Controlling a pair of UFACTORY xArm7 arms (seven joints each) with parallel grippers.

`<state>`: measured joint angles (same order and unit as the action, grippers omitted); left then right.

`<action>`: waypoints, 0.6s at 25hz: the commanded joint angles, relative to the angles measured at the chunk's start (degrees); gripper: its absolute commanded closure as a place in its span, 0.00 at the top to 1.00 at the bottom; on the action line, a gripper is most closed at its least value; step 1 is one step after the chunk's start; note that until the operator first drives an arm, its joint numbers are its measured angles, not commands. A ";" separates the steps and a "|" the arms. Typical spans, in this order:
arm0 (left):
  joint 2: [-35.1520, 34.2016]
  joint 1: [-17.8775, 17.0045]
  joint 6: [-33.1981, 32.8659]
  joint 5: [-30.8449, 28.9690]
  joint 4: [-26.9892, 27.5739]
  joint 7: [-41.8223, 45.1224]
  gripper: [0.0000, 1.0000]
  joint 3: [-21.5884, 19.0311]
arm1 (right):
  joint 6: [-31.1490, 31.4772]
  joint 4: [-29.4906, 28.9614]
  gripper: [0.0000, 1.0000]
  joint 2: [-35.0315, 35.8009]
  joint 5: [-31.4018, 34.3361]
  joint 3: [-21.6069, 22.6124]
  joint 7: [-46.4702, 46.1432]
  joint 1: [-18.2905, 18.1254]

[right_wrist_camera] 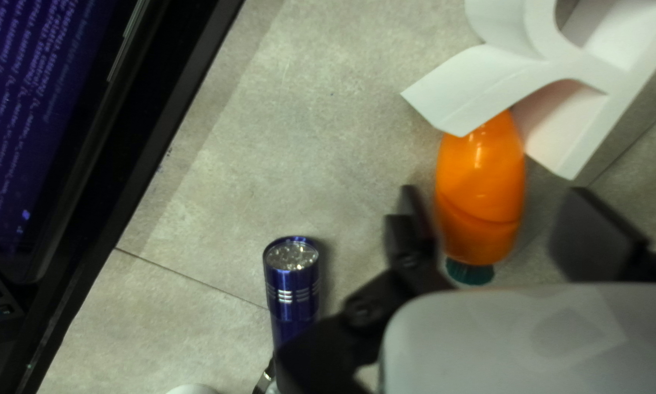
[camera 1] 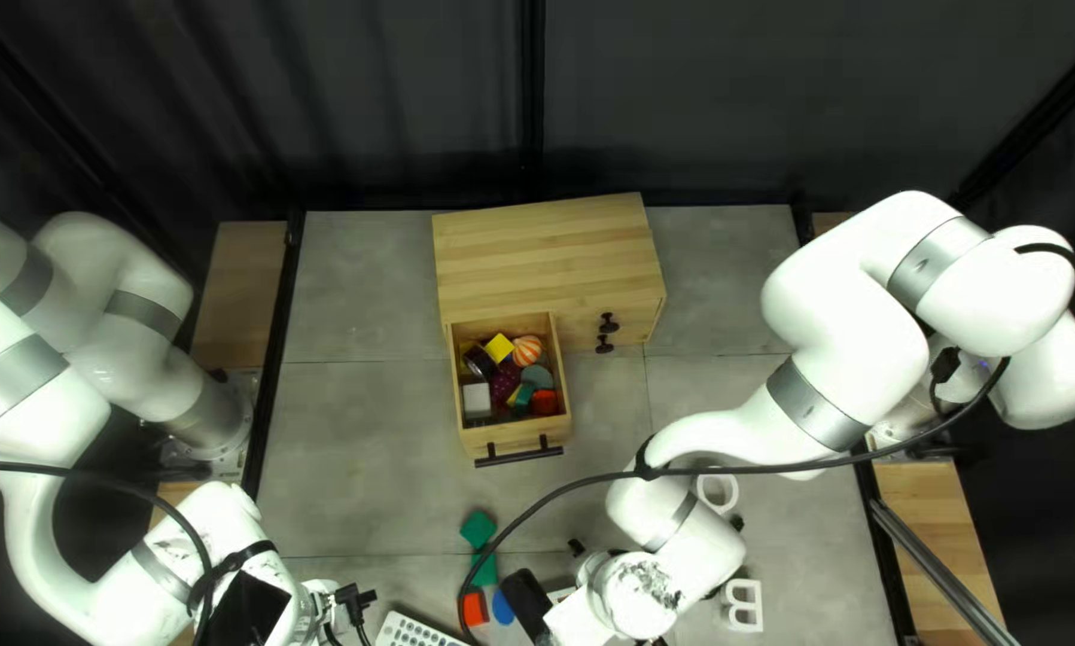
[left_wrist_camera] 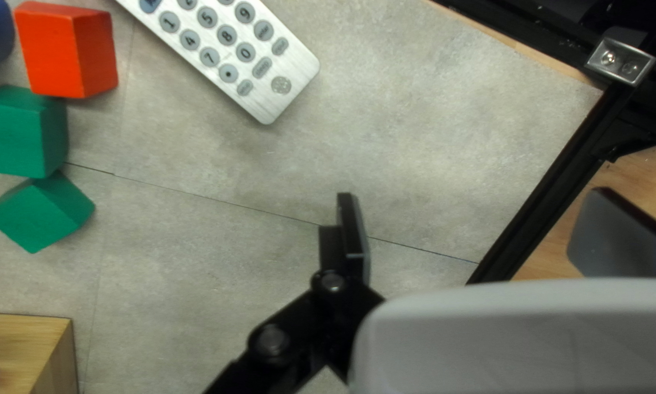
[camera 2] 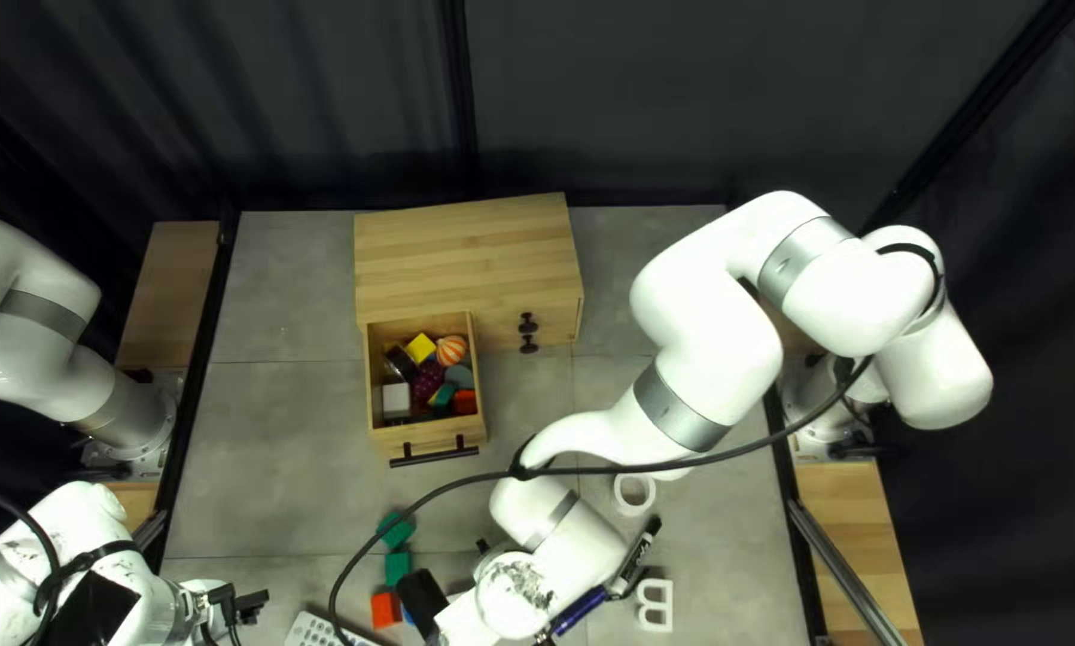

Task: Open drawers and place objects into drawer and close

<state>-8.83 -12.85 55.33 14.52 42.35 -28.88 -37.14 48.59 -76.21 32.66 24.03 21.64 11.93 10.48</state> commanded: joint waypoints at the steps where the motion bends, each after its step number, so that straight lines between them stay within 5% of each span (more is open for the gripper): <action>1: 0.00 0.00 0.00 0.00 0.00 0.00 1.00 0.00 | 2.56 1.14 0.07 -3.74 -1.12 0.58 -0.14 -0.53; 8: 0.00 0.00 0.00 0.00 0.00 0.00 1.00 0.00 | 11.19 6.13 0.04 -17.91 -5.68 0.61 -1.27 -3.45; 11: 0.00 0.00 0.00 0.00 0.00 0.00 1.00 0.00 | 19.40 5.51 0.04 -25.68 -7.04 -1.08 -2.24 -5.33; 15: 0.00 0.00 0.00 0.00 0.00 0.00 1.00 0.00 | 22.34 4.81 0.03 -30.03 -5.41 -3.58 -1.98 -7.74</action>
<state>-8.83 -12.85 55.33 14.52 42.35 -28.88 -37.14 69.07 -70.98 5.31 17.78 19.74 10.03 4.44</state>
